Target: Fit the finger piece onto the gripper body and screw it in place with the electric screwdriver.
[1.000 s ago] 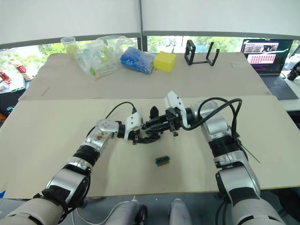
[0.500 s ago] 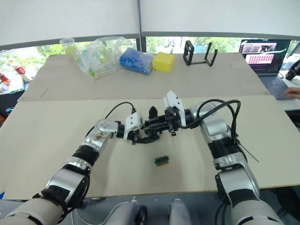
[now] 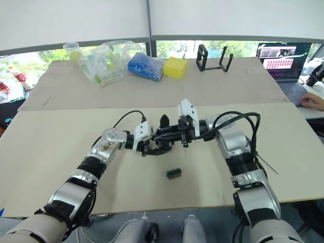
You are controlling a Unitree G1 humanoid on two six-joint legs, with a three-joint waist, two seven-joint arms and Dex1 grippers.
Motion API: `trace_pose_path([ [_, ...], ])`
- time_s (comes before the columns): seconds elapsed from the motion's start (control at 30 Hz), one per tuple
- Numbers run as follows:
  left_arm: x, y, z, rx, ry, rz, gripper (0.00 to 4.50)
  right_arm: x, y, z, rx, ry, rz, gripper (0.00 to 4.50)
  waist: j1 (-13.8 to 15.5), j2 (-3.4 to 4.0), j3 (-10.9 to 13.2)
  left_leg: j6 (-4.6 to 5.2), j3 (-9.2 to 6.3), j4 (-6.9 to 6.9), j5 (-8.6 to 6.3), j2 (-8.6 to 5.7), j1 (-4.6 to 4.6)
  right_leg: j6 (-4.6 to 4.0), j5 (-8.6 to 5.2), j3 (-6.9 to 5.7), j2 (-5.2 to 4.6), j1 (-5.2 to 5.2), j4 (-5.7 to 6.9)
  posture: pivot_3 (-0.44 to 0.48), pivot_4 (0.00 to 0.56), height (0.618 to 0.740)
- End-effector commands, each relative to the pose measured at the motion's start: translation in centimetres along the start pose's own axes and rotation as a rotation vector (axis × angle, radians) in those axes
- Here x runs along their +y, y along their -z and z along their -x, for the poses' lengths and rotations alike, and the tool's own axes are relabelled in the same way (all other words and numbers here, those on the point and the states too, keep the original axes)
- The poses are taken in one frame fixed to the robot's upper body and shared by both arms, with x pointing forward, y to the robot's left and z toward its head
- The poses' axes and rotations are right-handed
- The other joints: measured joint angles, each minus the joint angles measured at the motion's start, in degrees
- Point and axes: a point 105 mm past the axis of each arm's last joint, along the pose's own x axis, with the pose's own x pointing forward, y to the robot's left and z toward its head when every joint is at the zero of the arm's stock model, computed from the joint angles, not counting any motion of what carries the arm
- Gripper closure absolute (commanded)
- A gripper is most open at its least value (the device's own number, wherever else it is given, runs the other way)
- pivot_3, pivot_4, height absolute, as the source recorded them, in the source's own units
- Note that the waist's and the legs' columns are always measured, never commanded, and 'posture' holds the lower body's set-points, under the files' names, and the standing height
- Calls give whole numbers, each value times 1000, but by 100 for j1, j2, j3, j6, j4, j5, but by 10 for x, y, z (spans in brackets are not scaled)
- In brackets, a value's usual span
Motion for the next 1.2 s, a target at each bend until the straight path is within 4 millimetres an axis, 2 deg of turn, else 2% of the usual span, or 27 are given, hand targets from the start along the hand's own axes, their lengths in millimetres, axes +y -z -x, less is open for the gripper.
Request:
trace_pose_path([
  [0.03, 2, -14, 5, -52, 4, -34, 2219, 12, 55, 0, 174, -58, -196, 4188, 0, 0, 0, 0, 0, 0, 0, 0, 0, 0, 0, 0, 0, 0, 1, 0, 150, 740],
  [0.27, 1, -13, 8, -44, 7, -39, 2219, 25, 65, -7, 254, -235, -235, 4188, -3, 0, -3, 2, 0, -5, -2, 0, 0, 0, 0, 0, 1, 0, 3, 0, 150, 740],
  [0.43, 1, -12, 9, -43, 4, -38, 2219, 13, 66, -6, 223, -168, -238, 4188, -12, -5, -29, 2, -1, -8, -9, 0, 21, 0, 0, -1, -1, 6, -3, 0, 150, 740],
  [0.63, -1, -10, 10, -39, 16, -43, 2219, 13, 71, 8, 230, -140, -259, 4188, -12, -4, -42, -3, -1, -9, -11, 7, 24, 0, 0, 0, -1, 5, -1, 0, 150, 740],
  [0.87, -6, -4, 10, -22, 35, -48, 2219, 4, 69, -1, 216, -114, -270, 4188, -32, -5, -70, -4, 0, -11, -13, 8, 27, 0, 0, 2, -4, 6, -2, 0, 150, 740],
  [1.03, -6, -4, 11, -22, 35, -50, 2219, 0, 68, 6, 220, -111, -287, 4188, -35, -3, -96, -10, 0, -25, -15, 14, 31, -1, 0, 3, -6, 3, -3, 0, 150, 740],
  [1.2, -5, -6, 9, -28, 28, -47, 2219, 7, 73, 0, 215, -127, -242, 4188, -37, -4, -100, -11, 0, -32, -15, 14, 32, -1, 0, 5, -8, 3, -3, 0, 150, 740],
])
